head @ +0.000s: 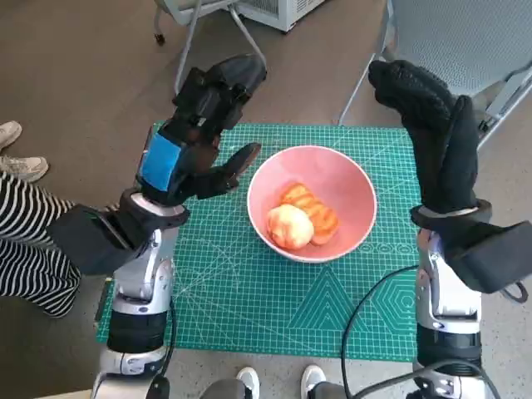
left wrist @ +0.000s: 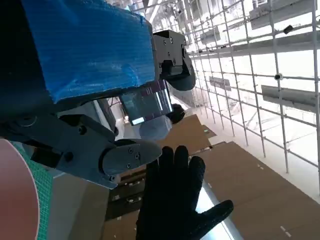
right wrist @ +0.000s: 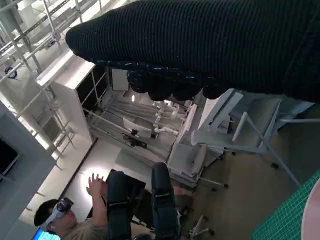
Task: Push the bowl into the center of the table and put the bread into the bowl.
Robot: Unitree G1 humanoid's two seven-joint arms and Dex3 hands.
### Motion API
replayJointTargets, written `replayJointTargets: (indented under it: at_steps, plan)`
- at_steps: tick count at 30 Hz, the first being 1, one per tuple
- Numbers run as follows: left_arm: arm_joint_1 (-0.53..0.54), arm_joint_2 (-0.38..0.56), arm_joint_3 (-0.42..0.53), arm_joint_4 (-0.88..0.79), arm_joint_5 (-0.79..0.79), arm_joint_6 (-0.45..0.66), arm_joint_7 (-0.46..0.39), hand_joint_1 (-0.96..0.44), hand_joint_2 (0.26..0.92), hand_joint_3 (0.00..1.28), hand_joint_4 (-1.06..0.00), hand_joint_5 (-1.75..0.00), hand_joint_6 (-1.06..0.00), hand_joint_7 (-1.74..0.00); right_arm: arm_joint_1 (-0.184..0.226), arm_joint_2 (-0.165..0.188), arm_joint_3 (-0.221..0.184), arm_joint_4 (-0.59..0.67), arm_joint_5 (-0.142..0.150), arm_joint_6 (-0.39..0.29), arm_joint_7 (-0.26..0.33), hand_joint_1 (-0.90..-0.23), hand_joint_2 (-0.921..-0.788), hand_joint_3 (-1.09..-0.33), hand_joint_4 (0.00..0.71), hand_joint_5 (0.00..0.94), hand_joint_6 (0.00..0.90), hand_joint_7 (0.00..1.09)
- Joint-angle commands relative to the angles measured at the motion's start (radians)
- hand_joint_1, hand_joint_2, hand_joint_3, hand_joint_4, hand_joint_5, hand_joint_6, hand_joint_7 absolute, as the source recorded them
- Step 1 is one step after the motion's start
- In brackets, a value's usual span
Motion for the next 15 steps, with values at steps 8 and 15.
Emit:
replayJointTargets:
  at_steps: [8,15]
  plan:
    - [-0.025,0.003,-0.008,-0.004,-0.005,0.007,-0.002,-0.17,0.785,0.65,0.0,-0.47,0.0,-0.75,0.006,0.0,-0.008,0.02,0.014,0.005,0.007,-0.729,-0.921,-0.705,0.225,0.005,0.078,0.59]
    - [-0.03,0.005,-0.007,-0.002,-0.007,0.008,-0.005,-0.17,0.777,0.66,0.0,-0.49,0.0,-0.76,0.01,0.002,-0.006,0.011,0.013,0.007,0.002,-0.741,-0.921,-0.698,0.226,0.004,0.076,0.58]
